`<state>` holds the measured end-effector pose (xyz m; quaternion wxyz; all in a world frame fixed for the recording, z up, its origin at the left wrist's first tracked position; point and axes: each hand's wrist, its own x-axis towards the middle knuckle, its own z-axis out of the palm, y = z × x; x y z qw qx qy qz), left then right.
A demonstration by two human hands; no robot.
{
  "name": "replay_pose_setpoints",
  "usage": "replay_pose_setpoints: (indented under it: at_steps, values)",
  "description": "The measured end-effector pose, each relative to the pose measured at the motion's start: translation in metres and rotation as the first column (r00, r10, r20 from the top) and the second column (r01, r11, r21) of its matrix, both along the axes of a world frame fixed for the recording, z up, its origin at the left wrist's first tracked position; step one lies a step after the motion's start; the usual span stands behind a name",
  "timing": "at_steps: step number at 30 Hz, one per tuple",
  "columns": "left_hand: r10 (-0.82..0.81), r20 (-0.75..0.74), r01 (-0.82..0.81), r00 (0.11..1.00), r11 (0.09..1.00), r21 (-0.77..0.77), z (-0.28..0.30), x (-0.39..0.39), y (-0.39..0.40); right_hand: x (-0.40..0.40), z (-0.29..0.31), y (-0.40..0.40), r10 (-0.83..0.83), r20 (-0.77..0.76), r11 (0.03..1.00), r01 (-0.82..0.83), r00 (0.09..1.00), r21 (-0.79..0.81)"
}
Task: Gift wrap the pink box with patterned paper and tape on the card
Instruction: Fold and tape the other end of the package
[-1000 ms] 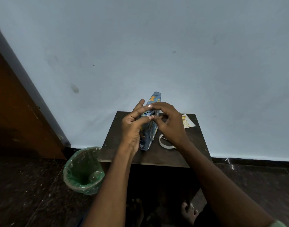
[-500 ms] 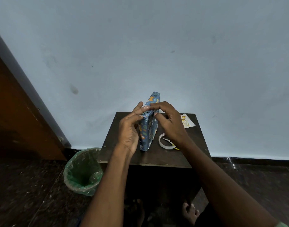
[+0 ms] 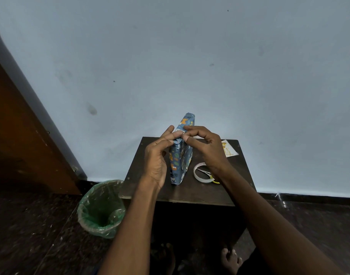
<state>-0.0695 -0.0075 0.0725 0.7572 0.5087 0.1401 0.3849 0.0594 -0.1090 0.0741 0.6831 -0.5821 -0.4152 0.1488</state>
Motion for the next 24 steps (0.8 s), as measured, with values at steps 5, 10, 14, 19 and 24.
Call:
replay_pose_setpoints:
  at_steps: [5,10,14,19,24]
  values:
    - [0.004,0.006,-0.004,1.000,1.000,0.017,0.000,0.001,0.001,-0.005,-0.001,0.002,-0.022,-0.023,0.999,0.021,1.000,-0.027]
    - [0.031,-0.006,-0.031,0.999,0.996,0.079,-0.002,0.000,0.001,-0.007,0.001,0.001,-0.032,-0.055,0.998,0.028,0.998,-0.057]
    - [0.138,-0.021,-0.136,0.990,0.987,0.083,-0.004,0.005,0.001,-0.012,0.004,0.002,-0.050,-0.035,0.997,0.047,0.998,-0.067]
    - [0.282,-0.118,-0.242,0.952,0.932,0.271,-0.003,0.009,0.006,-0.014,0.007,0.003,-0.097,-0.008,0.993,0.096,0.995,-0.066]
    - [0.361,-0.130,-0.332,0.923,0.921,0.205,-0.002,0.020,0.001,-0.015,0.008,0.005,-0.125,0.000,0.989,0.125,0.992,-0.081]
